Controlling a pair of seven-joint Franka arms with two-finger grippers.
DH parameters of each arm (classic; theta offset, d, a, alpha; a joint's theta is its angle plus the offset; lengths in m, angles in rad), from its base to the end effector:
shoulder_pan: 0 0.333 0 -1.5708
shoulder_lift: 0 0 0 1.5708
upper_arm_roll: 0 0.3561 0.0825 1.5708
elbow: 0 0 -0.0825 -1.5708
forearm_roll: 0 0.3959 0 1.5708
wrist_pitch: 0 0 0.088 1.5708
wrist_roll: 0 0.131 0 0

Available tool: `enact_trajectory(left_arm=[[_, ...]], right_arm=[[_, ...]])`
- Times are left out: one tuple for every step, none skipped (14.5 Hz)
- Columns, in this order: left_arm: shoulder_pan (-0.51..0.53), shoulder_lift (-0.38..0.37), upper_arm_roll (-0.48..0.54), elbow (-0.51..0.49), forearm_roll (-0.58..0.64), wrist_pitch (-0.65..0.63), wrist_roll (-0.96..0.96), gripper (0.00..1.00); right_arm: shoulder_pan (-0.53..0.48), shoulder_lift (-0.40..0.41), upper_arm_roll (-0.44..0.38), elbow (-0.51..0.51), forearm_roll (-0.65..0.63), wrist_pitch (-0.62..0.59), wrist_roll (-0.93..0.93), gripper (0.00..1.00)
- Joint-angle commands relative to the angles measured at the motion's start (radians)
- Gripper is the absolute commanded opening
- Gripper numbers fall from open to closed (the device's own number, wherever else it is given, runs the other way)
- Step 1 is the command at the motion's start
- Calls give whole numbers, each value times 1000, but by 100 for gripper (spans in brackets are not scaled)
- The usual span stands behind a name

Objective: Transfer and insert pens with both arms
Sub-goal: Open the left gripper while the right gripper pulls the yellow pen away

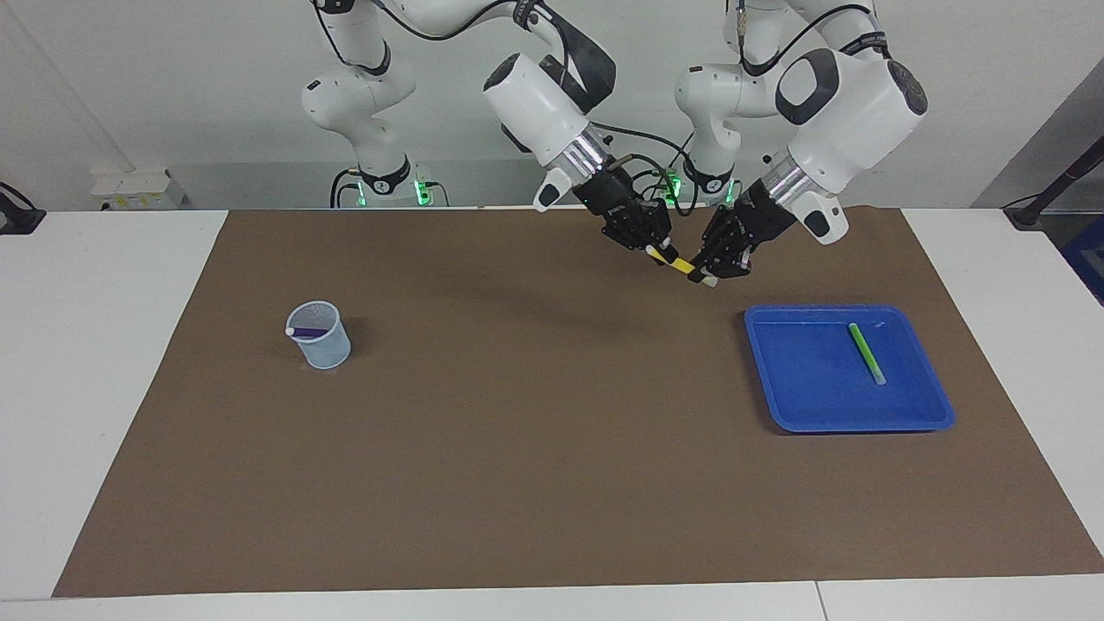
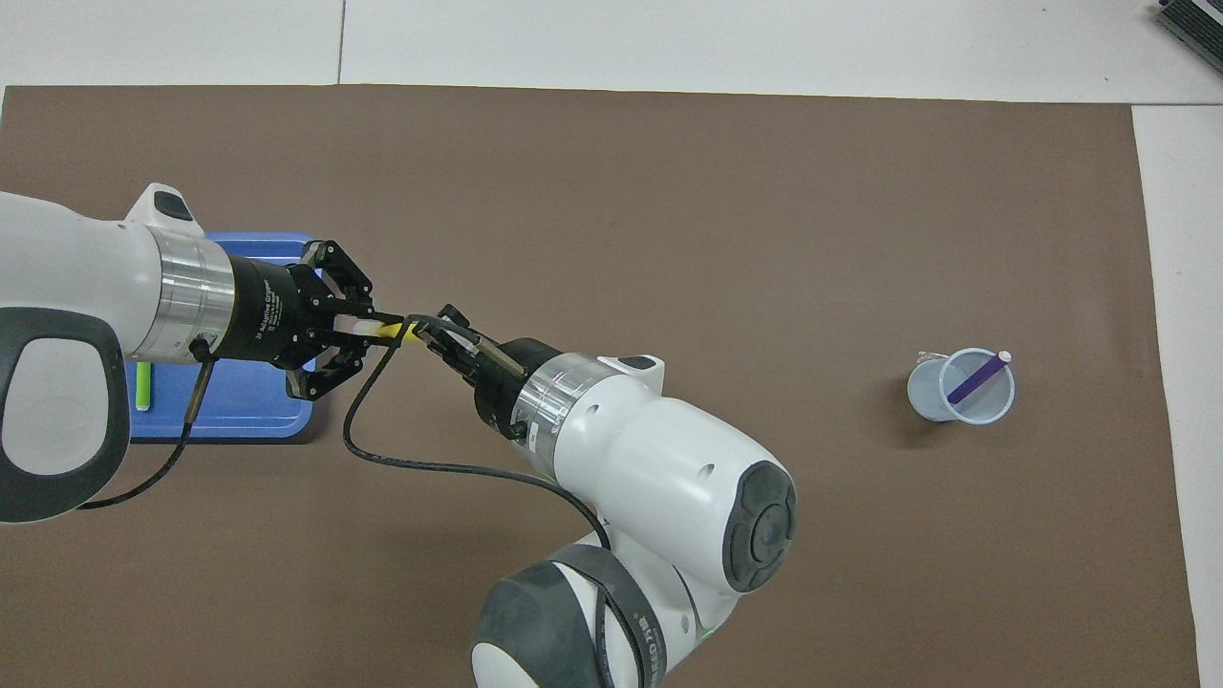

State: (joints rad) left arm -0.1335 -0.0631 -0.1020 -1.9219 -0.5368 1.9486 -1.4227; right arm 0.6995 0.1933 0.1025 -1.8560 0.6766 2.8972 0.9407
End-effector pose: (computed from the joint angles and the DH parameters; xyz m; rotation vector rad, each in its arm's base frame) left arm 0.5394 -0.1777 0.5492 2.0992 1.7088 -0.4283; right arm 0.5073 0.4687 0.5264 -2.0851 0.8067 -0.2116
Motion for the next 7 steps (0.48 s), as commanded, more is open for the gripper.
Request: enact_trajectory(left_arm=[[-15,-35,13,-26,-9,-19,51,32],[-15,-35,13,-26,-9,-19,51,56],[-14,-35,13,-26,-9,-19,51,72],[-14,-37,13,-26,-9,-17,51,73],[-14,-37,15,-26,-9,-19,51,75],[-14,-37,15,-26,-9,-17,54,75],[-14,-37,15,-26,-8,-19,67,75]], right_arm=[[-35,25,3,12,20,34,-17,0],[-37,25,3,12,20,31,-17,0],[-38,25,3,12,18,25,-22,0],[-41,25,3,12,18,19,-43,0],[-44,23,2,12,18,-2,-59,0],[-58,21,2,12,18,-36,-81,0],[-70,17,2,12,18,-76,-129,0]])
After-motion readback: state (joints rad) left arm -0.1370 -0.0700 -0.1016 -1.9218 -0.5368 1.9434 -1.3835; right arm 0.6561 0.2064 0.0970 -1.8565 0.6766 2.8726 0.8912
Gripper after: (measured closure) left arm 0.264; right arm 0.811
